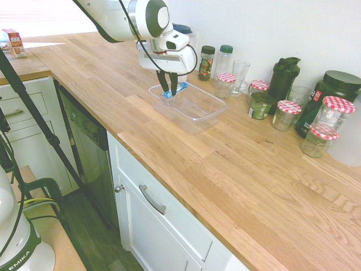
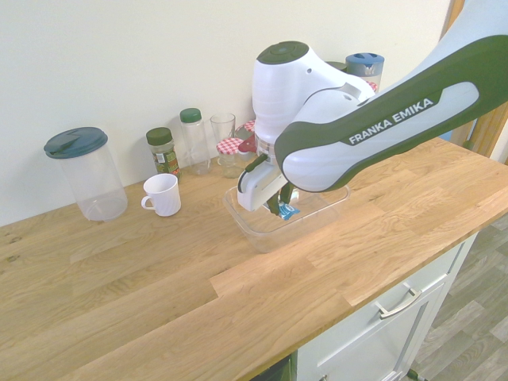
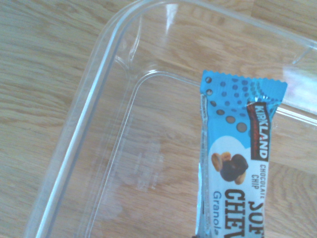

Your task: Put the protein bar into the container

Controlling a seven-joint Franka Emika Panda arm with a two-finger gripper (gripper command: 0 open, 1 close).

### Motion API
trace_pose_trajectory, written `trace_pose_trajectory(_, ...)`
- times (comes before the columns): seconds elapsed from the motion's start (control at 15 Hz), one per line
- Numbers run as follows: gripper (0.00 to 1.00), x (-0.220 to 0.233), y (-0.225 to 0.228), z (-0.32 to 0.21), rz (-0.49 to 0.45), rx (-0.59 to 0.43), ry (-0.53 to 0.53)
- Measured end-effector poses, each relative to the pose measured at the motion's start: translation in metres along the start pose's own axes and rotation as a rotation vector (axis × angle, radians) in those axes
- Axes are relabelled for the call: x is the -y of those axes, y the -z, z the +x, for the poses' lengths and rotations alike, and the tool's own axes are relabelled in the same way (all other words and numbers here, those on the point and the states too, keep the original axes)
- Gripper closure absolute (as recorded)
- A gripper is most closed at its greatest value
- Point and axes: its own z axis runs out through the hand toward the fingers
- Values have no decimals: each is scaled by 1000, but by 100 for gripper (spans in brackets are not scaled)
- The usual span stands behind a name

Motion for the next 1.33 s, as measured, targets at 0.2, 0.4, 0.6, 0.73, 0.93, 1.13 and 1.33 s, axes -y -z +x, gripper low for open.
trace_pose_trajectory(0.2,100,2,-18,1,-11,6,-1)
trace_pose_trajectory(0.4,100,9,-23,4,-5,8,-2)
trace_pose_trajectory(0.6,0,16,-32,7,-23,-1,-21)
trace_pose_trajectory(0.73,0,19,-36,10,-26,2,-24)
trace_pose_trajectory(0.93,0,20,-38,14,-27,2,-29)
trace_pose_trajectory(1.13,0,22,-38,16,-29,2,-30)
trace_pose_trajectory(1.33,0,24,-37,19,-27,1,-35)
